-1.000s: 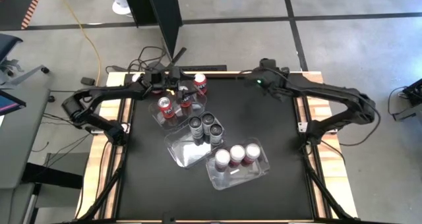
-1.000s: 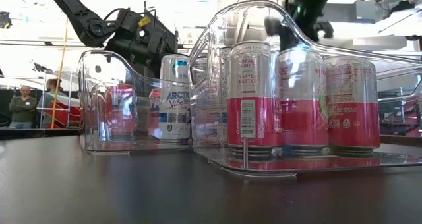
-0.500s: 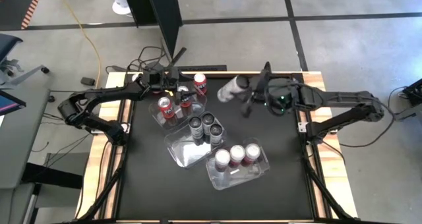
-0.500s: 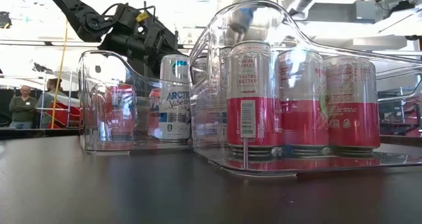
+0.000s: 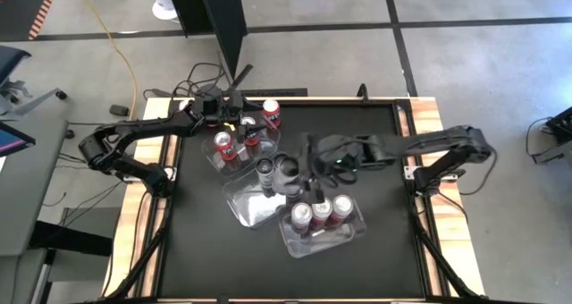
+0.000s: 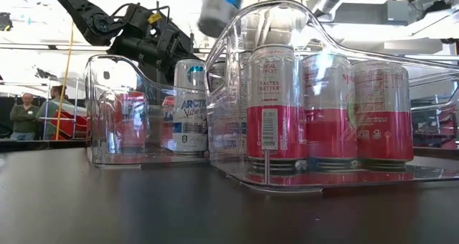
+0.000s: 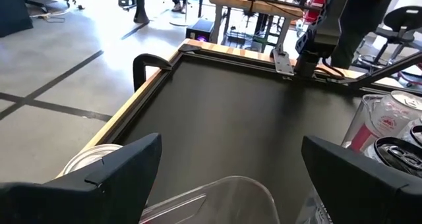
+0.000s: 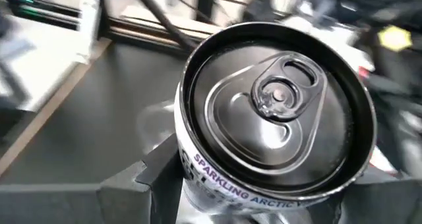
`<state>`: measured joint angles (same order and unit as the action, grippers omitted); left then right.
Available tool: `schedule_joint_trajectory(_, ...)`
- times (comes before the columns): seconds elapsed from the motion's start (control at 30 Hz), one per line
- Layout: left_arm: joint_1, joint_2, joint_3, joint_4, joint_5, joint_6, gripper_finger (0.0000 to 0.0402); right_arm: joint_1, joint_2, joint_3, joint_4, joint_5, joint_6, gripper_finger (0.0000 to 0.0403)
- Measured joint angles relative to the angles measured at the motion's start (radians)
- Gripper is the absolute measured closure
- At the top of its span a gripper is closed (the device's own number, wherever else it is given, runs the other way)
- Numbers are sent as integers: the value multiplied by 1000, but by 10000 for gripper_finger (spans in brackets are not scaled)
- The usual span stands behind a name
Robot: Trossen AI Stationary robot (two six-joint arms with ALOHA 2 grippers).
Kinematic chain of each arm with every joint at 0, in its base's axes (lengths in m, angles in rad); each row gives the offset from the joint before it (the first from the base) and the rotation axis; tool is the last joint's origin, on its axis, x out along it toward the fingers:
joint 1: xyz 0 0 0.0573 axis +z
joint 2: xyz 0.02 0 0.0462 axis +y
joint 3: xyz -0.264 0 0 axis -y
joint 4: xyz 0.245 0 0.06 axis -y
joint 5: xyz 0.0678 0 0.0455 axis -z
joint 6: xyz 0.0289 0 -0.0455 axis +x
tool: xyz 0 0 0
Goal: Sort soda cans
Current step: Put the white soda can in the center transparent bin
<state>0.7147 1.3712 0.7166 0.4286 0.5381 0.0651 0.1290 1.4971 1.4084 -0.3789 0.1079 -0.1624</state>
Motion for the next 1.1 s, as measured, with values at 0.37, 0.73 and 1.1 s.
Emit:
schedule_joint_trajectory(0.37,-5,0,0,-42,0,35,42,-4,234,134,-74,-113,-4,160)
schedule_joint_trajectory(0.73,-5,0,0,-46,0,47,42,-46,370,138,-43,-75,65,160)
schedule_joint_trajectory(1.1,-6,0,0,-61,0,66,42,-32,422,128,-48,48,94,160)
